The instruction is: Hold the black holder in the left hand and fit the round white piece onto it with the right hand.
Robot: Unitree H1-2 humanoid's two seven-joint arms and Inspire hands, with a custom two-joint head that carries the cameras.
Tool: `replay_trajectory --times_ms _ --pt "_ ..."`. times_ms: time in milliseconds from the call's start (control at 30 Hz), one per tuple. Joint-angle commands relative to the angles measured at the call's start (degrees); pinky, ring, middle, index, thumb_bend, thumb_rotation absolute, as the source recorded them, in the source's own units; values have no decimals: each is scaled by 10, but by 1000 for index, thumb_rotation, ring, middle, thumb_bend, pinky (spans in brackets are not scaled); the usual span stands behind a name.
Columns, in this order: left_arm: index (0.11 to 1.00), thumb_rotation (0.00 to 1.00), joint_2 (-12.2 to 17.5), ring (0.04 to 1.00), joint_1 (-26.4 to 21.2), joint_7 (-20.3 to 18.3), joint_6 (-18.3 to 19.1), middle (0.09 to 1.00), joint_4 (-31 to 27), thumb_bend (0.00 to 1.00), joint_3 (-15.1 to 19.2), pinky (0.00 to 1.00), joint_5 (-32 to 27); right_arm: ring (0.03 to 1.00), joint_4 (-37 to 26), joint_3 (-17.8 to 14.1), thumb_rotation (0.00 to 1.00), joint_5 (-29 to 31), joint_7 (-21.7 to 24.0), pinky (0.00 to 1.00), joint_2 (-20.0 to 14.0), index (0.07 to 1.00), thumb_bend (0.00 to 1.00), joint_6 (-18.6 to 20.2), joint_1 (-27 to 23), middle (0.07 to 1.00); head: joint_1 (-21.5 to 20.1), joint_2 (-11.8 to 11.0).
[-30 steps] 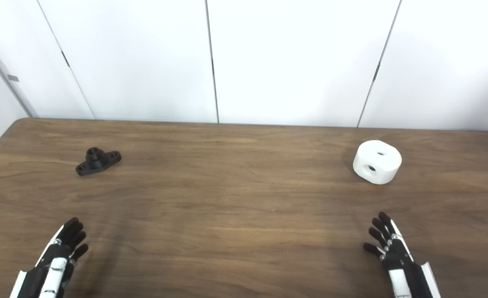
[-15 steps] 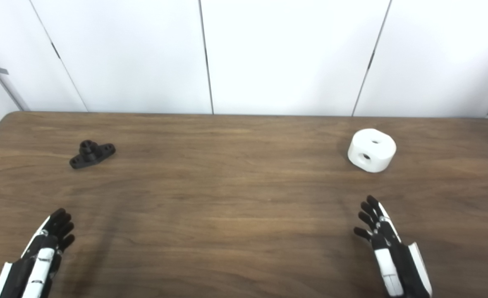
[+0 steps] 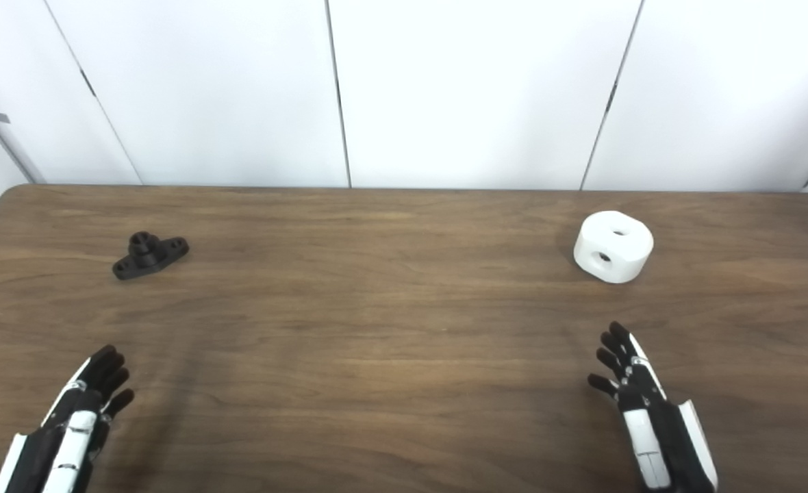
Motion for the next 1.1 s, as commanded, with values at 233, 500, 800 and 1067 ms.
replay_trajectory --times_ms 233,500,800,1067 --pt "916 662 -11 929 4 -7 -65 935 19 481 -15 874 29 952 20 -16 1000 24 7 863 -17 983 633 -54 1 964 68 -63" --pt "885 565 -19 896 0 0 -77 899 33 482 -23 840 45 945 33 -14 1000 14 -3 848 -12 987 565 -53 -2 965 86 -91" --pt "885 532 -15 884 -4 1 -87 894 47 468 -28 810 63 945 37 -15 1000 12 -6 836 -13 997 505 -48 -5 964 92 -105" --pt "876 486 -18 880 -4 3 -95 887 55 458 -33 814 63 949 45 -17 1000 15 -4 848 -16 1000 488 -50 -4 967 100 -116"
